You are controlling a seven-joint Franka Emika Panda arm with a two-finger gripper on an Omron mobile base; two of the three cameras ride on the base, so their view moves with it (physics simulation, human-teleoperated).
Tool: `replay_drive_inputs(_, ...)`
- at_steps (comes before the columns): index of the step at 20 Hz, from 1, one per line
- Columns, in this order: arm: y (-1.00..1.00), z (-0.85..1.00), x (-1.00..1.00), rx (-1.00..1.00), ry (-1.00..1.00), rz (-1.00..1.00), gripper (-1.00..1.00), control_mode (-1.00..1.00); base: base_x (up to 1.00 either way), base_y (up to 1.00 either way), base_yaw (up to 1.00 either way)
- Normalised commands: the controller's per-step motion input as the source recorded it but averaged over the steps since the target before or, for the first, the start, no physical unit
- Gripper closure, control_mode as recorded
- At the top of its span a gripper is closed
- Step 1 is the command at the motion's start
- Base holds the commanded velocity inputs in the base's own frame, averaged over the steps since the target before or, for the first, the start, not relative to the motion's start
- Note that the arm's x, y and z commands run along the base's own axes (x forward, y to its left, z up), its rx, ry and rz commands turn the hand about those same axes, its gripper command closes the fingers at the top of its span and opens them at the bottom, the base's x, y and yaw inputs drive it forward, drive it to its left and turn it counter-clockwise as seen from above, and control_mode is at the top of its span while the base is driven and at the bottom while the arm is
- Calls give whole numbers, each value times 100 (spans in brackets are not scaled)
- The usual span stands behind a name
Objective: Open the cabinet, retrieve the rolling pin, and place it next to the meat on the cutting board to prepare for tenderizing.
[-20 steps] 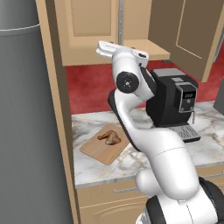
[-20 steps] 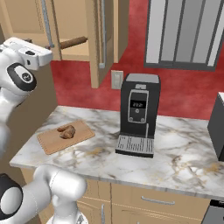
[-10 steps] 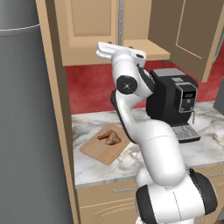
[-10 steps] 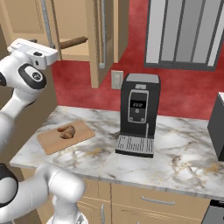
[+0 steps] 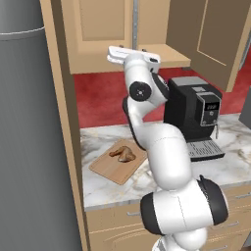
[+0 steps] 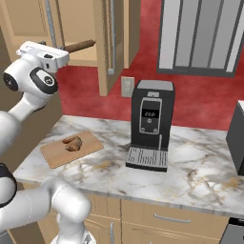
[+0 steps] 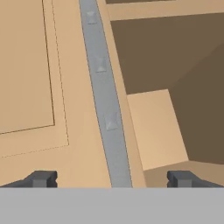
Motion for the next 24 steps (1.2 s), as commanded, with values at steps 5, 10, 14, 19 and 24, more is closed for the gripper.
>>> replay_drive_inputs(5,0,0,22,0,-2,2,-100,-100,0,0,0)
replay_drive_inputs(10,0,0,21,0,0,2,-100,-100,0,0,0)
replay_drive_inputs(14,0,0,27,0,0,1,-100,-100,0,0,0)
replay_drive_inputs(19,2,0,37,0,0,3,100,-100,0,0,0)
replay_drive_inputs(24,1,-2,41,0,0,4,100,-100,0,0,0)
